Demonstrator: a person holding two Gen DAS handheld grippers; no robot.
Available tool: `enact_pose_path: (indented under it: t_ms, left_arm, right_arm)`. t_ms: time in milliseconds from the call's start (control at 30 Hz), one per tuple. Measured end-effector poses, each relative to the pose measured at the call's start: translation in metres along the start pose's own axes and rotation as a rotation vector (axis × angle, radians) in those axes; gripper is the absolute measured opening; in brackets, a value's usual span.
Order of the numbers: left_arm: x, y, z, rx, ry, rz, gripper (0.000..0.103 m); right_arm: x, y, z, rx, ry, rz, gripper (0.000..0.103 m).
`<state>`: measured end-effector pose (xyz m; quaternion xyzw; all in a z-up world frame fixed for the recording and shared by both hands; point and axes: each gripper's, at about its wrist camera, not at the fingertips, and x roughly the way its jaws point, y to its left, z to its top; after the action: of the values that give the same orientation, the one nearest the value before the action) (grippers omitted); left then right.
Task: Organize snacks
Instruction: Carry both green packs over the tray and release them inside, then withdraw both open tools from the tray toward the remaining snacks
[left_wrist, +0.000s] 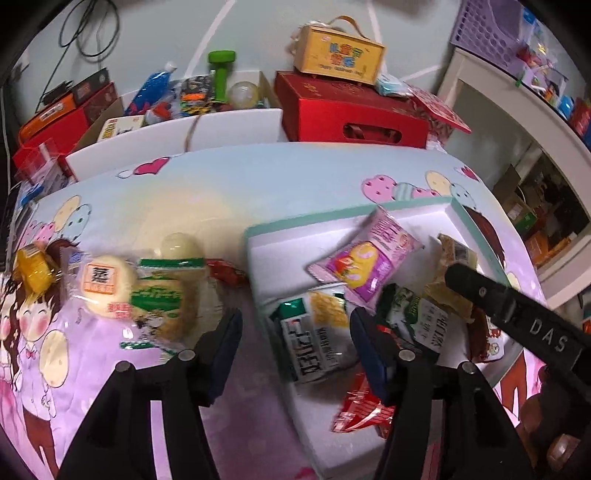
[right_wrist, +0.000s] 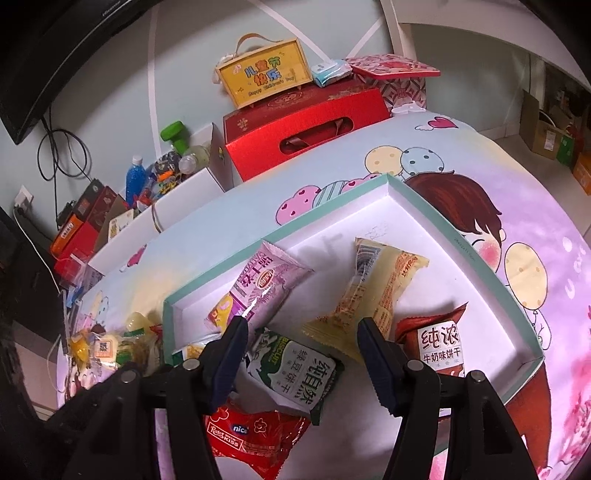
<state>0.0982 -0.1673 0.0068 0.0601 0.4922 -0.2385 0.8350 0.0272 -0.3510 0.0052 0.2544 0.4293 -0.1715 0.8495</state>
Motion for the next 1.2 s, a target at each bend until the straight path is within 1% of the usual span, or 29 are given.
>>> enact_pose_path:
  t_ms: [67,167,233,300,333,367,400,533,600,667,700,767,1033,1100,1133,1200]
  left_arm:
    - [-0.001,0.008,0.0,-0.024,0.002,0.019,0.068]
    - [0.001,0.022,0.0,-0.072,0.013,0.048,0.068]
    - [0.003,0.032,-0.001,-0.107,0.026,0.072,0.068]
    - [0.006,0.04,-0.003,-0.132,0.042,0.105,0.069]
    - [0.007,0.043,-0.003,-0.139,0.047,0.117,0.072]
    - [0.008,0.045,-0.004,-0.145,0.05,0.128,0.081]
    - [0.009,0.047,-0.005,-0.152,0.051,0.139,0.083]
    - [0.011,0.054,-0.007,-0.165,0.052,0.167,0.085]
    - [0.011,0.056,-0.008,-0.16,0.054,0.179,0.089]
    - [0.011,0.056,-0.009,-0.159,0.053,0.187,0.09]
    - [0.012,0.057,-0.009,-0.159,0.053,0.188,0.09]
    - [0.012,0.057,-0.009,-0.159,0.053,0.19,0.09]
    - [0.009,0.062,-0.009,-0.169,0.041,0.2,0.091]
    - [0.007,0.063,-0.009,-0.176,0.036,0.196,0.096]
    - [0.005,0.064,-0.009,-0.179,0.03,0.196,0.102]
    - [0.001,0.067,-0.009,-0.185,0.017,0.193,0.102]
  right_arm:
    - [0.003,0.002,-0.001,-0.014,0.013,-0.017,0.066]
    - [0.007,0.006,-0.003,-0.04,0.026,-0.045,0.069]
    - [0.009,0.01,-0.004,-0.063,0.031,-0.064,0.076]
    - [0.01,0.014,-0.005,-0.088,0.033,-0.085,0.079]
    - [0.011,0.016,-0.006,-0.102,0.033,-0.095,0.082]
    - [0.012,0.017,-0.007,-0.11,0.033,-0.098,0.084]
    - [0.012,0.019,-0.007,-0.118,0.032,-0.1,0.086]
    - [0.013,0.023,-0.009,-0.139,0.034,-0.104,0.087]
    - [0.015,0.025,-0.009,-0.144,0.037,-0.106,0.088]
    - [0.015,0.026,-0.01,-0.148,0.038,-0.104,0.095]
    - [0.015,0.026,-0.01,-0.149,0.035,-0.103,0.103]
    - [0.013,0.028,-0.01,-0.153,0.02,-0.097,0.103]
    - [0.012,0.031,-0.01,-0.156,0.017,-0.092,0.103]
    - [0.011,0.032,-0.01,-0.156,0.013,-0.086,0.103]
    - [0.01,0.033,-0.01,-0.157,0.01,-0.081,0.103]
    - [0.009,0.035,-0.011,-0.156,0.0,-0.065,0.103]
